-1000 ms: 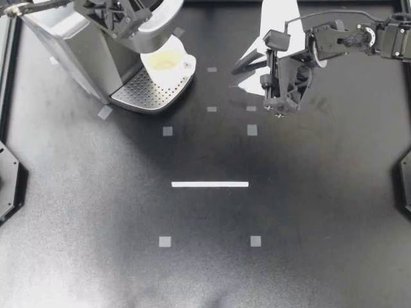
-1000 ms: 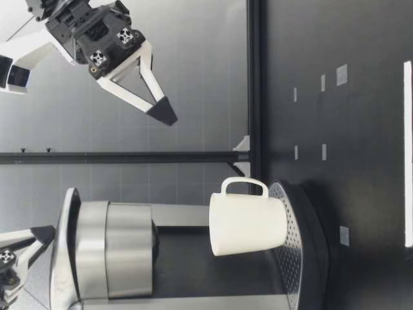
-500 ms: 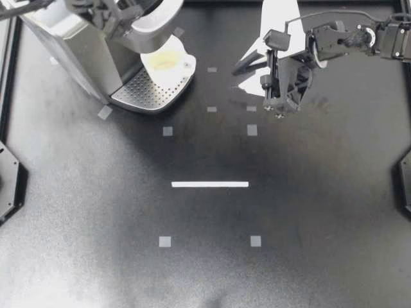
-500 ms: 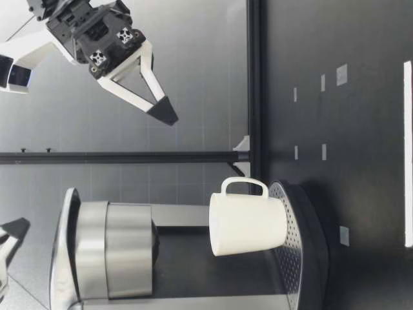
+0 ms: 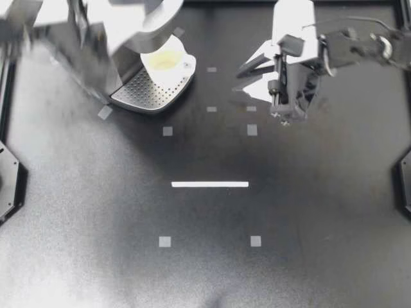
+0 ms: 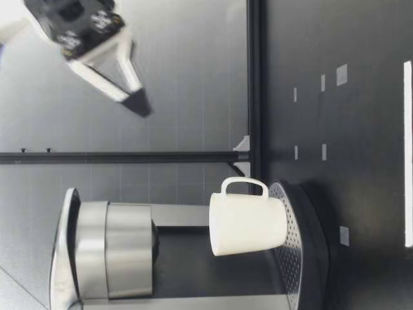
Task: Place the coffee capsule inside the capsule container, then place the cup onto the center of the cup tray.
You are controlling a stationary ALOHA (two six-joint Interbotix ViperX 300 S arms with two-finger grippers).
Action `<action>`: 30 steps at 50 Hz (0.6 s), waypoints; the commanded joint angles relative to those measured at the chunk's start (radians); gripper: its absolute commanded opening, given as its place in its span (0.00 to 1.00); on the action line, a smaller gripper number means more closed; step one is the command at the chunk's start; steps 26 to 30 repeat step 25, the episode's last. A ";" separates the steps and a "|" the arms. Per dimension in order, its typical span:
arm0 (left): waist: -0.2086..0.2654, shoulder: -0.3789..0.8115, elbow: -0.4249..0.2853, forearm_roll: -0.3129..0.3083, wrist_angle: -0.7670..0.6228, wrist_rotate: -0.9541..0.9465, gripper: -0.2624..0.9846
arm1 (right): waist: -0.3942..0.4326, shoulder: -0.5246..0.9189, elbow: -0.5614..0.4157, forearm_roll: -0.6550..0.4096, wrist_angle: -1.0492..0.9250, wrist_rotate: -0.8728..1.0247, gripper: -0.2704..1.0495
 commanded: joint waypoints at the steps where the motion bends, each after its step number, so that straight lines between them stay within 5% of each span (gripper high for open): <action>1: -0.014 -0.029 0.009 0.002 -0.037 -0.005 0.28 | 0.049 -0.069 0.006 0.018 -0.081 0.005 0.51; 16: -0.031 -0.092 0.133 0.002 -0.247 -0.058 0.28 | 0.229 -0.232 0.114 0.035 -0.364 0.046 0.51; 30: -0.031 -0.120 0.186 0.002 -0.325 -0.067 0.28 | 0.275 -0.327 0.178 0.032 -0.453 0.123 0.51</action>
